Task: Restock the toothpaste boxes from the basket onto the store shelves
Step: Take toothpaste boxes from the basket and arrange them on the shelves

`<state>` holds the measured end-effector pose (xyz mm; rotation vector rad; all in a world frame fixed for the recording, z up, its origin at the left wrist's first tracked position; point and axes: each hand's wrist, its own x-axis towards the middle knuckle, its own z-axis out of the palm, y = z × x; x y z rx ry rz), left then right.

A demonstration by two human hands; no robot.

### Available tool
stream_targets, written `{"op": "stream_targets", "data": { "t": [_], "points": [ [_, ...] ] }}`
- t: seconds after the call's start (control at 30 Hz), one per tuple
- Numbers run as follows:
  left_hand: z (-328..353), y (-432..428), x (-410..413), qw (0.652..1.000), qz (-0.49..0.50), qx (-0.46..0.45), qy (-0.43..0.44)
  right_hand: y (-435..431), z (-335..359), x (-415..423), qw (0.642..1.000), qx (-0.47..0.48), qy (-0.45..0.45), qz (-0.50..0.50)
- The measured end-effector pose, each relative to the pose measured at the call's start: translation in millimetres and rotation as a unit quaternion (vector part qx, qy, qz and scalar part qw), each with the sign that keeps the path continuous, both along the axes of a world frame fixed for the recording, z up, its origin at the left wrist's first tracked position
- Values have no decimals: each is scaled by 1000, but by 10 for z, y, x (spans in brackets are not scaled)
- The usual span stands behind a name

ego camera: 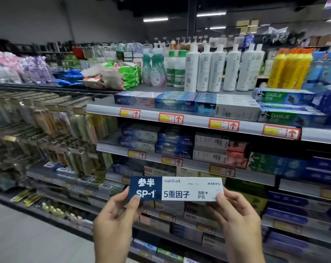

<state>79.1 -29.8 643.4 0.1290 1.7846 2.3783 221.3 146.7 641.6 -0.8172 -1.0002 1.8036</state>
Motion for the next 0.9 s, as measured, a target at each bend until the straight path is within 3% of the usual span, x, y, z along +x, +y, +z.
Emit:
{"op": "stream_targets", "data": {
  "t": [0.43, 0.9],
  "points": [
    [161, 251, -229, 998, 46, 32, -3, 361, 107, -359, 999, 26, 21, 36],
    [246, 487, -980, 994, -102, 17, 36, 396, 201, -784, 996, 84, -1, -29]
  ]
}}
